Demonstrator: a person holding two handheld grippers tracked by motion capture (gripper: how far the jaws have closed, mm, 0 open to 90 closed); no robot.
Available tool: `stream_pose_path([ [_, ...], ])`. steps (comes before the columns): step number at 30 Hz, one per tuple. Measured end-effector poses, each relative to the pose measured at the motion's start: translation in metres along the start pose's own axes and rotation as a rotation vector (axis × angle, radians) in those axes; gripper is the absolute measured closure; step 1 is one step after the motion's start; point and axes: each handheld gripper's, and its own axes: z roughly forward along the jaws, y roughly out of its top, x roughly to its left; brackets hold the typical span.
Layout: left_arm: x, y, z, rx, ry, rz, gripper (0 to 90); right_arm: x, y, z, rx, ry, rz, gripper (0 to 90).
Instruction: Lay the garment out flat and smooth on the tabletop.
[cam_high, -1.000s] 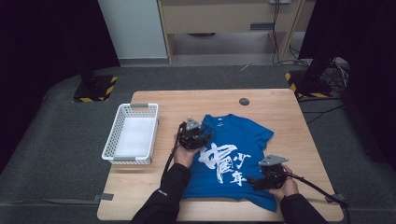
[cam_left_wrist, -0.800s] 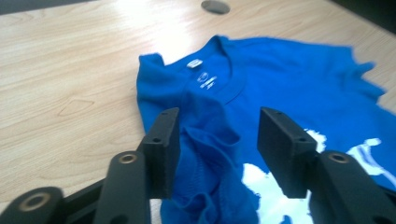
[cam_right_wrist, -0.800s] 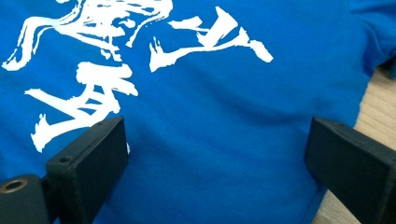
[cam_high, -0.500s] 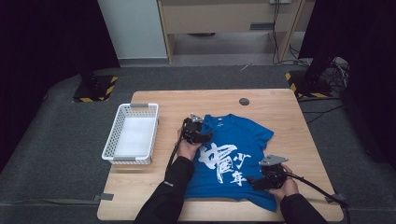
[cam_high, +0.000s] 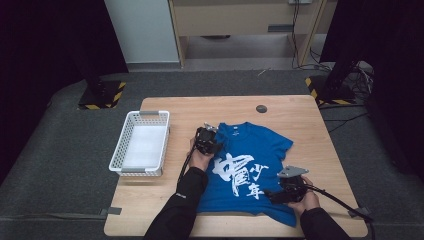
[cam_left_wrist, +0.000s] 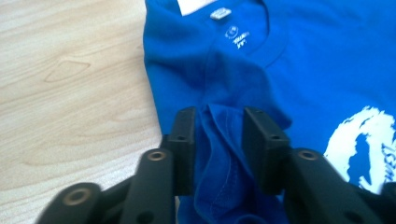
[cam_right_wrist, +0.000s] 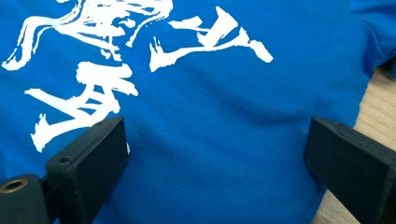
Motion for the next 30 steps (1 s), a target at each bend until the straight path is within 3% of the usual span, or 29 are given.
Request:
stream_pose_path([
  [2,0.0,-0.002,0.001,0.009,-0.006,-0.006,71.3,0.0,0.0,0.0,0.001,0.0,0.001,6.5],
  [5,0.0,-0.004,0.002,0.024,-0.014,-0.004,81.8,0.0,0.0,0.0,0.0,0.0,0.0,6.5],
  [10,-0.004,-0.004,-0.002,0.016,-0.009,0.02,85.8,0.0,0.0,0.0,0.0,0.0,0.0,6.5],
  [14,-0.003,-0.003,-0.009,-0.013,0.001,0.029,86.8,0.0,0.0,0.0,0.001,0.0,0.0,6.4],
  [18,0.008,-0.001,-0.024,-0.071,0.019,-0.001,87.0,0.0,0.0,0.0,0.001,0.0,0.0,6.5],
  [23,0.032,0.0,-0.046,-0.138,0.078,-0.066,87.0,0.0,0.0,0.0,0.0,-0.001,0.0,6.5],
  [26,0.044,-0.004,-0.052,-0.123,0.142,-0.091,86.9,0.0,0.0,0.0,-0.002,-0.001,0.0,6.5],
  [28,0.049,-0.007,-0.055,-0.108,0.228,-0.066,86.9,0.001,0.0,0.001,-0.004,0.001,-0.004,6.6],
  [30,0.055,-0.012,-0.057,-0.104,0.243,-0.099,86.8,0.001,0.0,0.001,-0.003,-0.002,-0.004,6.8],
])
